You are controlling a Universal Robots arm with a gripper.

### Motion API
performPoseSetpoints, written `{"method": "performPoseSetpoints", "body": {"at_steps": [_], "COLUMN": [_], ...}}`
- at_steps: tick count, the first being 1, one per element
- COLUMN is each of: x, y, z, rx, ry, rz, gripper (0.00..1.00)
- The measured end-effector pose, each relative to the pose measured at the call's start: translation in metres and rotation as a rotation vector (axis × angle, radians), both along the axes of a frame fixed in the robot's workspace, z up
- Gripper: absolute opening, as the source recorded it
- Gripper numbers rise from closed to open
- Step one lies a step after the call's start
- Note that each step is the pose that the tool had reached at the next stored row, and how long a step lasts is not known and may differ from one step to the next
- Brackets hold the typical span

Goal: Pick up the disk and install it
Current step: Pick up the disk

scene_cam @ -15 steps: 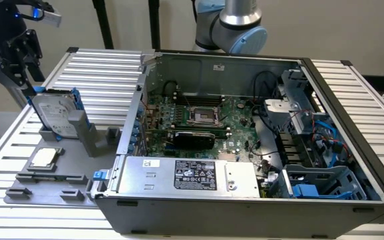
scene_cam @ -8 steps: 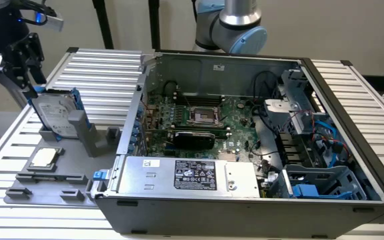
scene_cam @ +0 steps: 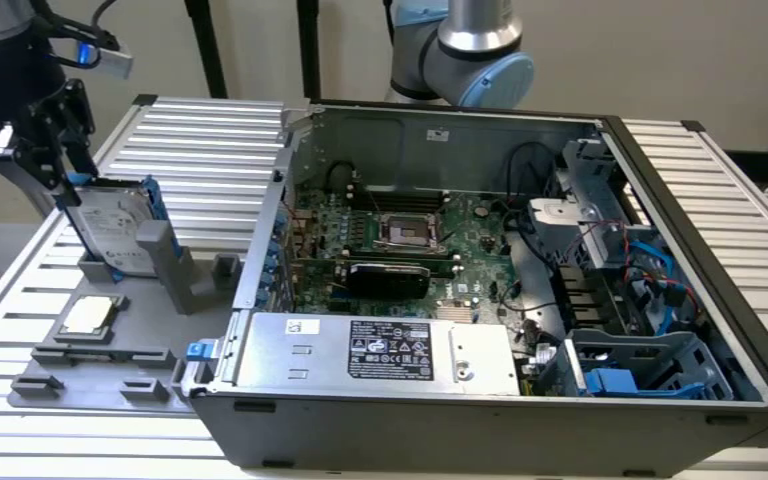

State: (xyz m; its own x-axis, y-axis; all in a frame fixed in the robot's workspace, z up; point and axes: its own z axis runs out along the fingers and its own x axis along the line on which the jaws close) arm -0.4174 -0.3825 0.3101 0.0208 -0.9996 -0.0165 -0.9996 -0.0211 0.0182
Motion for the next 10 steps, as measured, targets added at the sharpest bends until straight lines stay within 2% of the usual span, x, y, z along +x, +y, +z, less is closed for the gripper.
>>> {"method": "performPoseSetpoints", "body": {"at_steps": [10], "x": [0.000], "y": [-0.0002], "z": [-0.0172], "rx": [0.0000], "ry": [0.0007], "rz": [-0.020], "gripper": [0.54]}}
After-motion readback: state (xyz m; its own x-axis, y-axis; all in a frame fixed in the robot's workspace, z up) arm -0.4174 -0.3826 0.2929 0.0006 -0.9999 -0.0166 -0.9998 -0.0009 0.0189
